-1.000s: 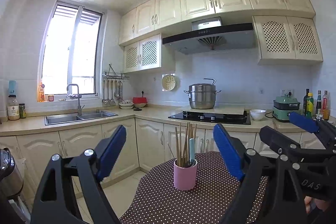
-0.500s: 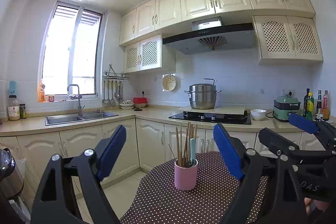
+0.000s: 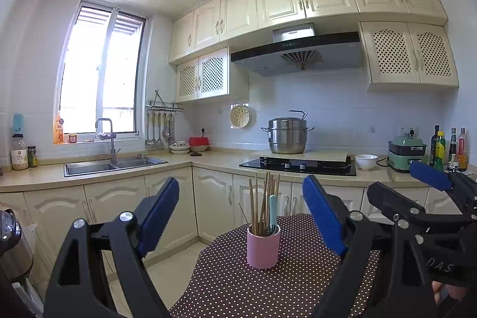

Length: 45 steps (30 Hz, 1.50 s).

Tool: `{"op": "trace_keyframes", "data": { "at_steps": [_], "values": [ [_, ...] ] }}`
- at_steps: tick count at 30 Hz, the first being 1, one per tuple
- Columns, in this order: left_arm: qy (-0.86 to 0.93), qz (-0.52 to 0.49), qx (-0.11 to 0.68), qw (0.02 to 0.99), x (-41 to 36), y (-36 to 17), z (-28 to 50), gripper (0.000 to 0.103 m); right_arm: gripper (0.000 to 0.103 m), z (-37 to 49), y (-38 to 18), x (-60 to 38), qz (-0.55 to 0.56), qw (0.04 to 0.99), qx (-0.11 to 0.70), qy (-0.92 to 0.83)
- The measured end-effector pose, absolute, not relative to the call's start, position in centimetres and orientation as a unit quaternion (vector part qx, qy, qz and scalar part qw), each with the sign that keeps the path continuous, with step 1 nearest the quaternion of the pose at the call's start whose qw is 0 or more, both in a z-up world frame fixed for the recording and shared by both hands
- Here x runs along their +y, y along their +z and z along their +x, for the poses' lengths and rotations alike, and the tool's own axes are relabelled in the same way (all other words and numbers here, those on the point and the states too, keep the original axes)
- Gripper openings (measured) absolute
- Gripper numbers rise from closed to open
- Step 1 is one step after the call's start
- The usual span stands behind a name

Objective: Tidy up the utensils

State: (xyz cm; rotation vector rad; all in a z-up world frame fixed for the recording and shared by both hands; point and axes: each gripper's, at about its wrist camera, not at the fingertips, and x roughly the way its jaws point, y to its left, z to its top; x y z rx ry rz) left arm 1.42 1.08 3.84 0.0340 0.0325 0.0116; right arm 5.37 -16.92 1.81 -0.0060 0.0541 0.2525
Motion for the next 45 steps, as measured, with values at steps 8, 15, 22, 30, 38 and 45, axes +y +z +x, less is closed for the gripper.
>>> {"op": "trace_keyframes", "data": {
  "at_steps": [8,15,22,30,38,45],
  "values": [
    [0.006,0.017,0.016,1.0,1.03,3.84,1.36,0.084,0.087,5.41,1.73,-16.94,-0.003,0.992,0.028,0.126],
    [0.006,0.017,0.018,1.0,0.95,3.66,1.33,0.084,0.087,5.39,1.65,-16.95,-0.002,0.992,0.029,0.125],
    [0.006,0.017,0.018,1.0,0.94,3.67,1.34,0.084,0.087,5.38,1.55,-16.85,-0.002,0.992,0.029,0.125],
    [0.007,0.018,0.017,1.0,0.93,3.67,1.33,0.084,0.088,5.4,1.57,-16.87,-0.002,0.992,0.029,0.125],
    [0.006,0.018,0.017,1.0,0.94,3.57,1.38,0.084,0.088,5.35,1.5,-16.88,-0.001,0.992,0.029,0.126],
    [0.007,0.018,0.019,1.0,0.97,3.51,1.33,0.084,0.088,5.32,1.37,-16.89,0.0,0.992,0.03,0.126]
  ]
}}
